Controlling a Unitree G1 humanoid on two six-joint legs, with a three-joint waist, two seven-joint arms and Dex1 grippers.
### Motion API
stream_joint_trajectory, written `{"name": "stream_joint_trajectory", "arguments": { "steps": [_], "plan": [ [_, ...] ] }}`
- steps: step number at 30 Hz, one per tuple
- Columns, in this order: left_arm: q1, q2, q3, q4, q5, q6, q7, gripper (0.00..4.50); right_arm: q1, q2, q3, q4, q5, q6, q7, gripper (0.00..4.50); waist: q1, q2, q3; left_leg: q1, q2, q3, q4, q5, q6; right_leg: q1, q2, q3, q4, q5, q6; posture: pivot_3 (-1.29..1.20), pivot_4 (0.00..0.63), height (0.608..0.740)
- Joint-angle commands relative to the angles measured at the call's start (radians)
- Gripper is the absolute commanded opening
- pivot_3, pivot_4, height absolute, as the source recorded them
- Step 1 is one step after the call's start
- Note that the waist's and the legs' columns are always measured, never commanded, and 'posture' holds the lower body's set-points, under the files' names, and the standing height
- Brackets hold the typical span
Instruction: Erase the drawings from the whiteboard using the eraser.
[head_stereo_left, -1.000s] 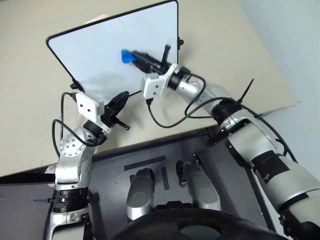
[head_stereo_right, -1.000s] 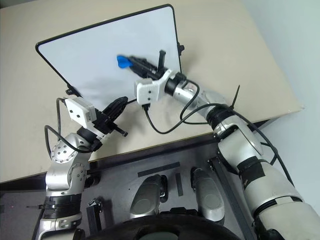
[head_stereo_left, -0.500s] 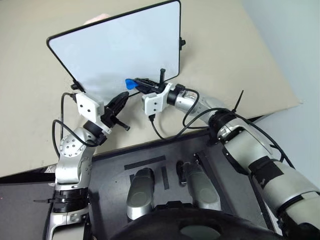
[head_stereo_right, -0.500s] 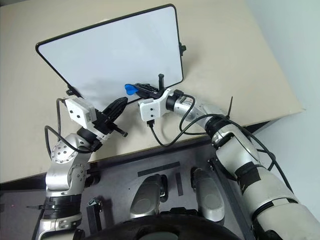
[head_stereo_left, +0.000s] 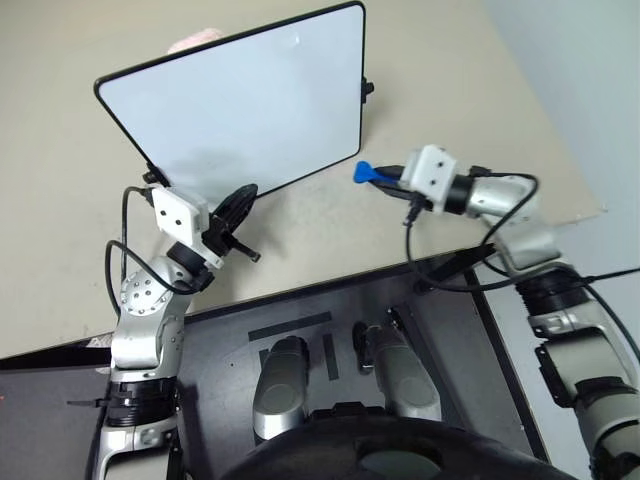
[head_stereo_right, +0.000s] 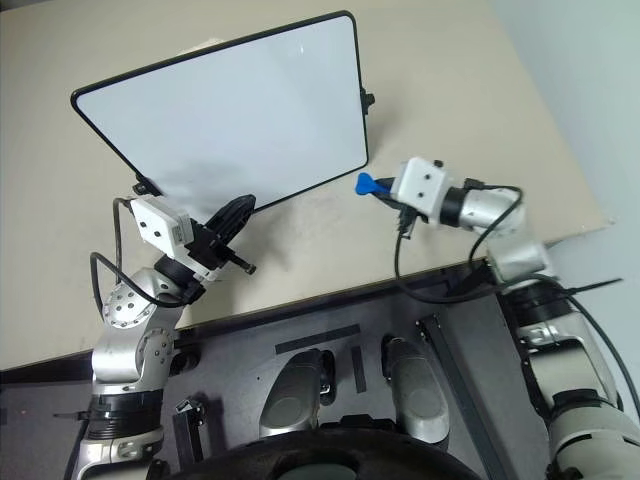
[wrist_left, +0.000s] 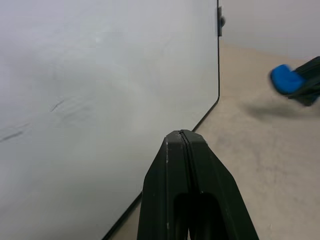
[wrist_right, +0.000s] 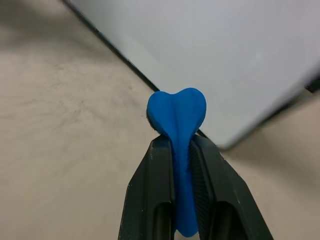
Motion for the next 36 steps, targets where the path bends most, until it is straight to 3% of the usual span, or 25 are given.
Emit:
{"name": "stream_joint_trajectory", "arguments": {
  "steps": [1,5,8,18,36],
  "plan": [
    [-0.015,0.012,0.014,-0.015,-0.014,-0.008,-0.016,0.00,0.047,-0.029,-0.086,-0.110,0.085,0.158,0.009,0.23,0.000,-0.001,0.000,0.002,0.000,0.000,0.000,0.000,0.000,0.002,0.000,0.000,0.000,0.000,0.000,0.00,0.150,0.740],
    [-0.015,0.019,0.013,-0.007,-0.013,-0.006,-0.029,0.00,0.086,-0.029,-0.088,-0.186,0.095,0.222,0.013,0.23,-0.002,-0.001,0.001,0.009,-0.001,0.000,0.000,0.000,0.000,0.008,0.000,0.001,0.000,-0.002,0.004,0.00,0.150,0.740],
    [-0.018,0.023,0.021,-0.007,-0.013,-0.004,-0.030,0.00,0.095,-0.019,-0.052,-0.221,0.070,0.247,0.010,1.17,-0.002,-0.001,0.001,0.011,-0.001,0.000,0.000,0.000,0.001,0.010,0.000,0.001,0.000,-0.006,0.011,0.00,0.150,0.740],
    [-0.020,0.039,0.041,-0.006,-0.015,-0.001,-0.030,0.00,0.087,0.001,-0.050,-0.226,0.045,0.260,-0.005,4.48,0.001,0.000,0.001,0.013,-0.001,0.000,-0.001,0.000,0.001,0.011,0.000,0.002,0.000,-0.006,0.008,0.00,0.150,0.740],
    [0.003,0.062,0.055,-0.032,-0.029,0.022,-0.035,0.00,0.219,-0.080,-0.278,-0.412,0.264,0.417,0.018,4.48,0.007,0.000,0.001,0.013,-0.002,0.000,-0.002,-0.004,0.002,0.012,0.000,0.002,0.000,-0.011,0.007,0.00,0.150,0.740]
  ]
}}
